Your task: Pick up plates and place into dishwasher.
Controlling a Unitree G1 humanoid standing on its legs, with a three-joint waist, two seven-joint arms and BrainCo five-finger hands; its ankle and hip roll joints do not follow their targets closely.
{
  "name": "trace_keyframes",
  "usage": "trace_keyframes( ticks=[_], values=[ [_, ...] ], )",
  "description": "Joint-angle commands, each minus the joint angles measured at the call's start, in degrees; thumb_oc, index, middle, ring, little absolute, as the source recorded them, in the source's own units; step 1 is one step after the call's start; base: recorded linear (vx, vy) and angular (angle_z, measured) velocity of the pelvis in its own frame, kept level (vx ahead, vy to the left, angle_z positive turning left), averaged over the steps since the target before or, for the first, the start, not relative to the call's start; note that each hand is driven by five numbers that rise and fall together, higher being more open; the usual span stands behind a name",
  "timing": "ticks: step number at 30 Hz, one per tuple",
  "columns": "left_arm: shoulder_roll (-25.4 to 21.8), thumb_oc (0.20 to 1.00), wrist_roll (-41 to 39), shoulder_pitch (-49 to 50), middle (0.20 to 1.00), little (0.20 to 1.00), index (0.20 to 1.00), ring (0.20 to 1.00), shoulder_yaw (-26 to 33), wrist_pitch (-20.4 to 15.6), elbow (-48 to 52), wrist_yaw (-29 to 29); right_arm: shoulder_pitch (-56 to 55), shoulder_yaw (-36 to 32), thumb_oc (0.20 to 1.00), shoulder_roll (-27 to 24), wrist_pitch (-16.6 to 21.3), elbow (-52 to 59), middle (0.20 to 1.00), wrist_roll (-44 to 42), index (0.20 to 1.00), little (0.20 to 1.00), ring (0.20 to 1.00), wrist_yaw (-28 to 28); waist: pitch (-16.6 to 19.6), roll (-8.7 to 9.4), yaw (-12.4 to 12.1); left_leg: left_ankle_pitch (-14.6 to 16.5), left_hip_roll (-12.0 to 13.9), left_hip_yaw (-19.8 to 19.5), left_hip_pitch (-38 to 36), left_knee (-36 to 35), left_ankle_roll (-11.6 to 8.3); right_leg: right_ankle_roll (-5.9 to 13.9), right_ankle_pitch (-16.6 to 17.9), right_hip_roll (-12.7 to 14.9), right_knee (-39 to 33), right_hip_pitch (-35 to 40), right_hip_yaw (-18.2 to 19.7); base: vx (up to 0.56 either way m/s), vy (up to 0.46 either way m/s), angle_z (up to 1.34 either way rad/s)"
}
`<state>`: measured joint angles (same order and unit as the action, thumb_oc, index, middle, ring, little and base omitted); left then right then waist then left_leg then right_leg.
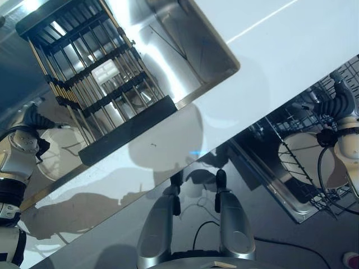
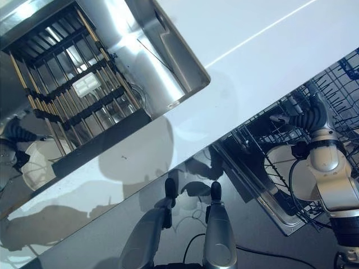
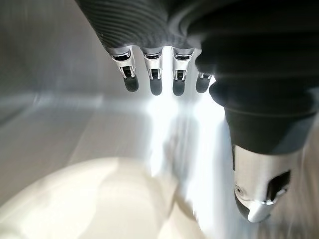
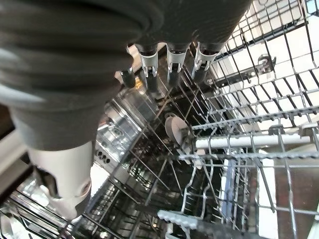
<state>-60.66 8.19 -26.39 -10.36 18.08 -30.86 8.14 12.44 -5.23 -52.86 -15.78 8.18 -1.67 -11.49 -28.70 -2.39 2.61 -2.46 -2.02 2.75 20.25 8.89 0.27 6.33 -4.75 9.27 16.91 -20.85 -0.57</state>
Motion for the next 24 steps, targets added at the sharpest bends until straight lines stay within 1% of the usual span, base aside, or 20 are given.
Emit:
trace_keyframes(
  ticks=[1,3,5,8,11,13,16,20,22,24],
  values=[
    [-6.13,1.000,2.05,-2.34,1.000,1.000,1.000,1.000,0.88,1.27,-3.52,7.33,3.90,-1.00,1.000,-4.19,0.77,0.90,1.000,0.74,1.000,1.000,1.000,-0.65,-0.05,0.19,1.31,0.24,-0.31,0.11,0.90,3.21,-1.18,0.08,9.65,2.04,-4.44,-0.25,2.25,0.01,0.059,0.00],
    [-6.61,1.000,1.50,-2.72,1.000,1.000,1.000,1.000,-0.64,0.47,-5.04,10.37,4.28,-0.73,1.000,-4.72,0.82,0.69,1.000,0.83,1.000,1.000,1.000,-0.58,-0.38,-0.01,1.48,0.41,-0.27,0.19,1.04,3.56,-1.23,0.09,9.77,2.14,-4.49,-0.33,2.41,0.01,0.050,0.01],
    [-6.80,1.000,-1.31,-2.90,1.000,1.000,1.000,1.000,-1.54,-0.39,-5.66,11.94,4.72,-0.45,1.000,-5.32,1.01,0.32,1.000,0.76,1.000,1.000,1.000,-0.66,-0.73,-0.15,1.53,0.51,-0.18,0.30,0.99,3.57,-1.21,0.08,9.73,2.11,-4.60,-0.26,2.57,0.00,0.038,0.01],
    [-7.21,1.000,-1.12,-3.59,1.000,1.000,1.000,1.000,-2.42,-1.40,-6.40,15.82,4.72,-0.49,1.000,-5.88,1.27,0.20,1.000,0.52,1.000,1.000,1.000,-0.79,-1.09,-0.26,1.55,0.74,-0.04,0.51,1.17,3.93,-1.20,0.06,9.64,2.24,-4.41,-0.38,2.40,0.00,0.000,0.00],
    [-7.80,1.000,-0.79,-3.91,1.000,1.000,1.000,1.000,-3.29,-2.13,-6.73,16.86,4.59,-0.51,1.000,-6.15,1.64,0.01,1.000,0.25,1.000,1.000,1.000,-0.89,-1.10,-0.40,1.40,0.78,0.00,0.44,1.57,4.05,-1.10,0.01,9.68,2.31,-4.26,-0.73,2.18,0.00,0.000,0.00],
    [-8.32,1.000,1.08,-4.74,1.000,1.000,1.000,1.000,-4.18,-1.74,-7.43,16.34,4.69,-0.38,1.000,-6.25,1.65,-0.09,1.000,0.19,1.000,1.000,1.000,-0.89,-1.10,-0.48,1.37,0.79,0.01,0.39,1.76,4.13,-1.08,0.06,9.65,2.38,-4.18,-0.88,2.01,0.00,0.000,0.00],
    [-9.78,1.000,4.72,-6.38,1.000,1.000,1.000,1.000,-5.84,-2.18,-9.38,12.96,5.28,-0.06,1.000,-6.80,1.24,-0.47,1.000,-0.13,1.000,1.000,1.000,-0.95,-1.10,-0.48,1.33,0.69,0.07,0.25,2.27,4.12,-1.10,0.08,9.82,2.42,-4.09,-1.46,1.97,-0.01,0.002,0.02],
    [-11.24,1.000,8.49,-9.83,1.000,1.000,1.000,1.000,-8.15,-0.87,-11.24,4.08,6.38,1.19,1.000,-7.05,1.20,-1.47,1.000,-0.53,1.000,1.000,1.000,-2.05,-1.10,-0.02,1.27,0.69,0.22,0.24,3.16,4.27,-1.06,0.12,10.03,2.24,-3.88,-2.57,1.97,-0.02,-0.003,0.05],
    [-10.85,1.000,8.66,-11.60,1.000,1.000,1.000,1.000,-8.67,-0.94,-12.16,-0.46,7.05,1.99,1.000,-6.78,0.77,-1.55,1.000,-0.74,1.000,1.000,1.000,-2.50,-1.10,0.38,1.08,0.75,0.21,0.18,3.66,4.45,-1.02,0.13,10.07,2.10,-3.65,-3.19,1.96,-0.01,-0.008,0.02],
    [-10.37,1.000,9.15,-12.41,1.000,1.000,1.000,1.000,-8.84,-0.86,-12.06,-3.61,7.12,2.26,1.000,-6.27,0.59,-1.51,1.000,-0.63,1.000,1.000,1.000,-2.78,-1.10,0.63,0.88,0.74,0.18,0.16,3.80,4.38,-0.96,0.16,10.18,2.05,-3.63,-3.42,1.84,-0.01,-0.010,0.02]
  ],
)
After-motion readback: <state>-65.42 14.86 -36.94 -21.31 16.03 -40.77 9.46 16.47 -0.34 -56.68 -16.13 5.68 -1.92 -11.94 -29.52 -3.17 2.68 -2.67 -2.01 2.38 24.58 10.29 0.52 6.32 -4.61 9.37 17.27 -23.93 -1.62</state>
